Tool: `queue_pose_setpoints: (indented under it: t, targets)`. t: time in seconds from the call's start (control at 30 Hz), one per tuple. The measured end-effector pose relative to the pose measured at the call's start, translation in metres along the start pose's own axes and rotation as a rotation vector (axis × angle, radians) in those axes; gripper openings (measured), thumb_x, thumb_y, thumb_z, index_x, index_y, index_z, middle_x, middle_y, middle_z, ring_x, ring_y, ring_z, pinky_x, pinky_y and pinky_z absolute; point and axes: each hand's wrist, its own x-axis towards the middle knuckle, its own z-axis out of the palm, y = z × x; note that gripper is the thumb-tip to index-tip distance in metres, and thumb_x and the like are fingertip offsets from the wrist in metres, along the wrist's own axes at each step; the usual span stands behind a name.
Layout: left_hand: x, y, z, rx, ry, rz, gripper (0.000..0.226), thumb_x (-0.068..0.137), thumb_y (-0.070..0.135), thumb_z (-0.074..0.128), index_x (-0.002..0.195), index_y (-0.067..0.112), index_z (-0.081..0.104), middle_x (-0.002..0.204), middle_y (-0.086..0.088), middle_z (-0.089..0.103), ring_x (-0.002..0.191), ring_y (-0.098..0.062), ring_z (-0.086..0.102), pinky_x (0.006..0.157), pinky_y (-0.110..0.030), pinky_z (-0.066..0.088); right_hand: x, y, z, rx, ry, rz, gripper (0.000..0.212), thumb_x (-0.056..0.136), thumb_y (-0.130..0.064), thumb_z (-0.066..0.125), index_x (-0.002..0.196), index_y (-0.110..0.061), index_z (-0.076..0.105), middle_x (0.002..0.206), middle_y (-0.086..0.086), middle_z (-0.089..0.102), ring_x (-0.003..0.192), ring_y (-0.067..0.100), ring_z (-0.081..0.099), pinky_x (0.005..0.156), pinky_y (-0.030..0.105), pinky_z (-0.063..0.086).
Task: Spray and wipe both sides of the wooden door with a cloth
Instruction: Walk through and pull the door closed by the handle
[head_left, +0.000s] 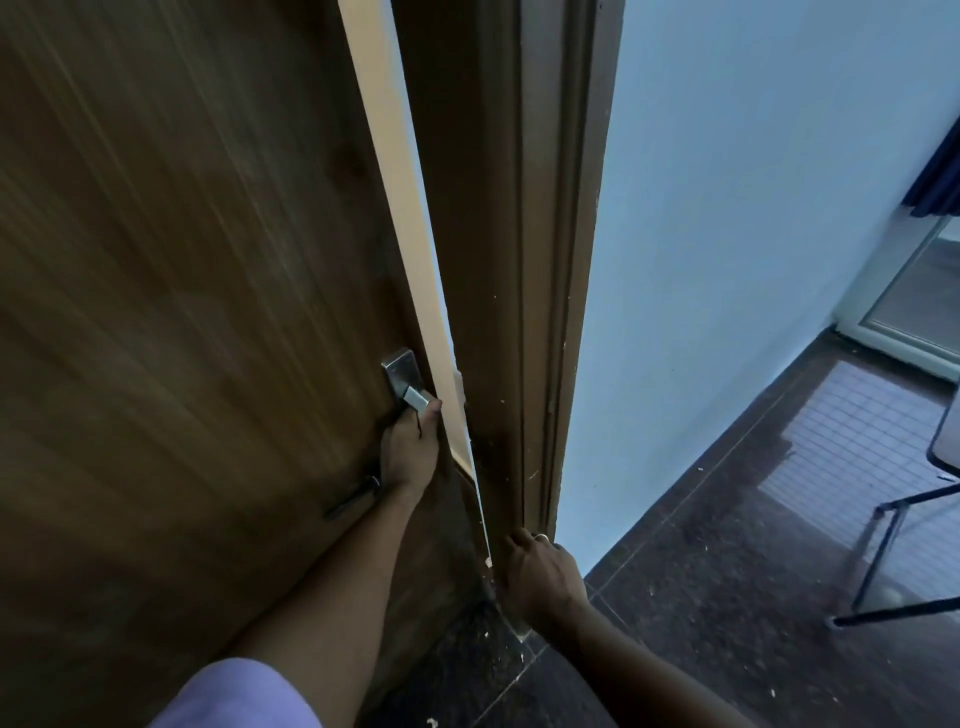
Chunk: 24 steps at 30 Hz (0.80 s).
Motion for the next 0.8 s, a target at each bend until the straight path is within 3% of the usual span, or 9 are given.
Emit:
queue_pose_setpoints:
  t: [0.1, 0.2, 0.37, 0.57, 0.73, 0.8]
  targets:
    - [-0.013, 0.002, 0.002, -0.043, -0.031, -0.011, 0.037, 0.099, 0.038, 0.039, 0.105, 0.013, 0.066, 0.096, -0.001, 0.069, 0.092, -0.017, 0.063, 0.072, -0.022, 0.036, -0.013, 0.01, 0.005, -0.002, -0.018, -0.02, 0.035, 0.104, -0.035, 0.043, 0.136, -0.025, 0.054, 0.127, 0.0, 0.059, 0.104, 0.021, 0.062, 0.083, 0.033, 0.05]
    - [-0.024, 0.005, 0.006, -0.034, -0.032, -0.003, 0.035, 0.099, 0.037, 0.041, 0.105, 0.013, 0.066, 0.092, 0.001, 0.067, 0.082, -0.006, 0.055, 0.07, -0.021, 0.036, -0.025, 0.017, 0.006, 0.003, -0.007, -0.029, 0.037, 0.105, -0.036, 0.042, 0.141, -0.026, 0.049, 0.128, -0.001, 0.058, 0.106, 0.02, 0.062, 0.084, 0.031, 0.05]
    - [-0.039, 0.004, 0.009, -0.025, -0.045, 0.009, 0.036, 0.098, 0.039, 0.041, 0.099, 0.013, 0.066, 0.082, 0.004, 0.064, 0.079, -0.011, 0.057, 0.07, -0.025, 0.038, -0.037, 0.02, 0.009, -0.013, -0.019, -0.032, 0.043, 0.106, -0.039, 0.04, 0.146, -0.026, 0.044, 0.132, 0.0, 0.057, 0.106, 0.02, 0.061, 0.084, 0.031, 0.051]
    - [-0.054, 0.009, 0.01, 0.021, -0.055, 0.004, 0.038, 0.097, 0.044, 0.039, 0.081, 0.016, 0.057, 0.064, 0.006, 0.054, 0.06, -0.009, 0.05, 0.06, -0.028, 0.033, -0.048, 0.02, 0.004, -0.014, -0.017, -0.035, 0.044, 0.105, -0.039, 0.041, 0.147, -0.025, 0.043, 0.134, 0.001, 0.055, 0.11, 0.022, 0.06, 0.088, 0.033, 0.051]
    - [-0.063, 0.012, 0.011, 0.032, -0.043, 0.013, 0.042, 0.097, 0.044, 0.039, 0.092, 0.01, 0.063, 0.067, 0.009, 0.054, 0.064, -0.008, 0.05, 0.055, -0.022, 0.03, -0.051, 0.021, 0.001, -0.039, -0.029, -0.028, 0.043, 0.104, -0.044, 0.04, 0.141, -0.023, 0.048, 0.13, 0.002, 0.055, 0.108, 0.023, 0.059, 0.084, 0.035, 0.05]
    - [-0.066, 0.012, 0.012, 0.034, -0.042, 0.022, 0.043, 0.098, 0.043, 0.04, 0.1, 0.009, 0.065, 0.076, 0.008, 0.057, 0.071, -0.008, 0.051, 0.061, -0.023, 0.034, -0.052, 0.021, 0.0, -0.036, -0.031, -0.026, 0.042, 0.104, -0.045, 0.04, 0.139, -0.023, 0.049, 0.129, 0.002, 0.055, 0.107, 0.023, 0.059, 0.083, 0.035, 0.05]
